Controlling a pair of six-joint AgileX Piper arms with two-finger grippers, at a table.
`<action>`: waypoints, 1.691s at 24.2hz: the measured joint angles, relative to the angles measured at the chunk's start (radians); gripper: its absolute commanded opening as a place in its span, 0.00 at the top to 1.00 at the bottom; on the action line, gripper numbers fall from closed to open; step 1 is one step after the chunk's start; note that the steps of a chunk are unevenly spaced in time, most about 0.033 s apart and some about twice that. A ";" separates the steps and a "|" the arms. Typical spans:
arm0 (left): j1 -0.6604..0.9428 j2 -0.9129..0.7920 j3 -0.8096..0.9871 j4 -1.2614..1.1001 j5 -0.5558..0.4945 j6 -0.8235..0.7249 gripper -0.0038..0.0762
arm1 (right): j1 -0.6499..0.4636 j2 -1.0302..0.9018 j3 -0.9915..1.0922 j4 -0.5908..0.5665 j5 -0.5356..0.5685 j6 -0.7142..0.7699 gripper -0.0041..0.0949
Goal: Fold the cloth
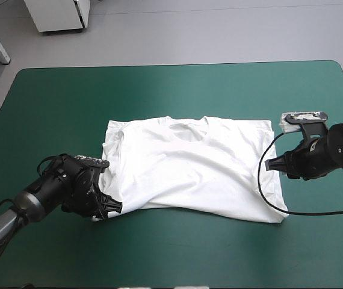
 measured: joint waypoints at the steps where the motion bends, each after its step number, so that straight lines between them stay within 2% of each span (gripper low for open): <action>1: 0.002 0.001 0.004 -0.001 -0.020 -0.005 0.46 | 0.000 -0.002 0.008 0.000 -0.001 -0.001 0.63; 11: 0.003 0.141 0.008 -0.012 -0.109 -0.024 0.46 | 0.000 -0.015 0.015 -0.008 -0.001 -0.004 0.63; 14: 0.003 0.175 0.005 -0.016 -0.113 -0.027 0.54 | 0.000 -0.022 0.016 -0.033 -0.001 -0.004 0.63; 16: 0.003 0.185 0.007 -0.028 -0.119 -0.027 0.70 | 0.000 -0.023 0.021 -0.049 -0.001 -0.004 0.63; 17: 0.003 0.188 0.009 -0.035 -0.121 -0.027 0.89 | 0.000 -0.023 0.026 -0.049 -0.001 -0.004 0.63; 18: 0.003 0.189 0.012 -0.054 -0.130 -0.027 0.98 | 0.000 -0.023 0.035 -0.049 -0.001 -0.004 0.63; 21: 0.002 0.190 0.013 -0.076 -0.142 -0.027 0.98 | 0.000 -0.023 0.070 -0.057 -0.002 0.002 0.63; 26: 0.002 0.190 0.014 -0.076 -0.143 -0.026 0.98 | 0.000 -0.023 0.281 -0.049 -0.020 0.023 0.57; 31: 0.002 0.190 0.014 -0.076 -0.143 -0.026 0.98 | -0.071 -0.023 0.435 0.071 -0.161 -0.007 0.56; 37: 0.002 0.190 0.014 -0.076 -0.144 -0.024 0.98 | -0.090 -0.005 0.452 0.098 -0.211 -0.026 0.50; 41: 0.002 0.190 0.015 -0.077 -0.146 -0.024 0.98 | -0.090 0.063 0.452 0.120 -0.236 -0.042 0.50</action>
